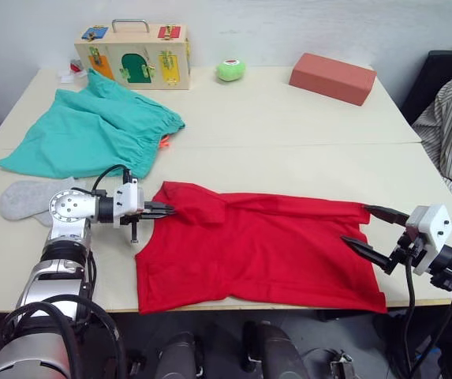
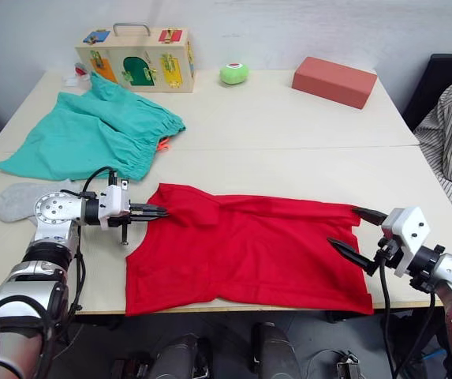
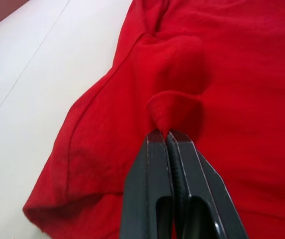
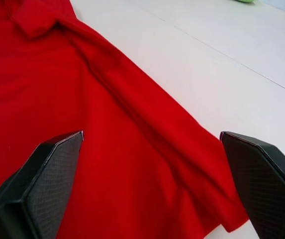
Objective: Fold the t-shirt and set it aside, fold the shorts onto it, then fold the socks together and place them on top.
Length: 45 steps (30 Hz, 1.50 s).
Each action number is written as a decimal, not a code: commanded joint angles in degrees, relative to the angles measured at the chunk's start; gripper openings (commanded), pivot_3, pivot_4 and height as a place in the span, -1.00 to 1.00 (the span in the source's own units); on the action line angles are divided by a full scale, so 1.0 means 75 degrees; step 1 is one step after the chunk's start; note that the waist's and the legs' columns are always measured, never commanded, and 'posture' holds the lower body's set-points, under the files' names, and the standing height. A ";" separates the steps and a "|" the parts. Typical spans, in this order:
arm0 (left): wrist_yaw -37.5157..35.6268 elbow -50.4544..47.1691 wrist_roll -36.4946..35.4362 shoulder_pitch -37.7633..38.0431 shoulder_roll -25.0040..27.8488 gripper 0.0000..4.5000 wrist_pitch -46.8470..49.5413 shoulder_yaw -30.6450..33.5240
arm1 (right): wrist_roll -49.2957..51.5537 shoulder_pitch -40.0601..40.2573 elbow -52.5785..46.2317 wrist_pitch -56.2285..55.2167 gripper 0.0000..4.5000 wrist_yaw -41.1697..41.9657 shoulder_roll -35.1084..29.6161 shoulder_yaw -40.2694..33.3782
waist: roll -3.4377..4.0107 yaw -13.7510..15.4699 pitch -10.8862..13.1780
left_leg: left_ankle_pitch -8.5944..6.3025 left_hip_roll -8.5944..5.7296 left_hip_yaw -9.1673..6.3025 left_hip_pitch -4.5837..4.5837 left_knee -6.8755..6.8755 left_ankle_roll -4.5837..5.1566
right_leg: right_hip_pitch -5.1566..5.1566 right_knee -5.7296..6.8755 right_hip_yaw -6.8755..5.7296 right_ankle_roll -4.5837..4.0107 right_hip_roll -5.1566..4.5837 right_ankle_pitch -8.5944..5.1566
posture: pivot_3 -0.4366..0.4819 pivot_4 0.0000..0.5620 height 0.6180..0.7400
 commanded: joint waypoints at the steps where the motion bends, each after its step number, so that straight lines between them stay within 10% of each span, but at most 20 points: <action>1: -0.0120 -0.0269 -0.0005 0.0054 0.0089 -0.99 0.0714 -0.0148 | 0.0051 0.0046 0.0019 -0.0212 1.00 0.0063 0.0037 -0.0213 | 0.0000 0.0001 0.0000 | 0.0000 0.0000 0.0000 0.0000 0.0000 0.0000 | 0.0000 0.0000 0.0000 0.0000 0.0003 0.0000 | -0.05 -0.47 1.00; 15: -0.0968 -0.3409 -0.1480 0.1073 0.1445 0.75 0.5570 0.0336 | 0.0470 0.0053 -0.0125 0.0194 1.00 0.0401 -0.0078 -0.0245 | 0.0000 -0.0056 0.0000 | -0.0006 0.0021 0.0003 0.0002 0.0003 -0.0013 | 0.0000 0.0002 0.0004 -0.0010 0.0008 -0.0006 | -0.05 -0.47 1.00; 19: 0.0116 -0.4769 -0.2728 0.0921 0.1166 0.77 0.8124 0.0913 | 0.1221 -0.0383 -0.1276 0.1209 0.75 0.0137 0.0103 0.0321 | 0.0000 -0.0028 0.0000 | -0.0006 0.0025 -0.0001 0.0000 0.0009 -0.0015 | 0.0000 0.0008 0.0022 -0.0013 0.0006 -0.0008 | -0.05 -0.47 1.00; 31: 0.3671 -0.6297 -0.1495 0.1519 -0.1331 -0.75 0.7633 -0.0150 | -0.1421 -0.3188 -0.1107 0.1591 -1.00 -0.3173 0.2549 0.3047 | -0.0011 -0.0009 -0.0009 | -0.0009 0.0029 0.0014 0.0003 0.0014 -0.0032 | -0.0004 0.0012 0.0091 -0.0015 0.0021 -0.0008 | -0.05 -0.47 1.00; 39: 0.5082 -0.6494 -0.0836 0.2242 -0.1995 -0.99 0.7778 -0.0602 | -0.3357 -0.4442 0.1266 0.1912 -1.00 -0.5030 0.3853 0.4051 | -0.0012 -0.0119 -0.0011 | -0.0011 0.0036 0.0016 0.0002 0.0012 -0.0035 | -0.0007 0.0011 0.0090 -0.0020 0.0021 -0.0011 | -0.05 -0.47 1.00; 45: 0.5182 -0.6617 -0.0618 0.2503 -0.1732 -0.99 0.7608 -0.0722 | -0.3294 -0.4150 0.0743 0.2741 -1.00 -0.4333 0.3530 0.4195 | -0.0010 -0.0182 -0.0012 | -0.0012 0.0038 0.0015 0.0002 0.0009 -0.0036 | -0.0008 0.0012 0.0088 -0.0025 0.0018 -0.0014 | -0.05 -0.47 1.00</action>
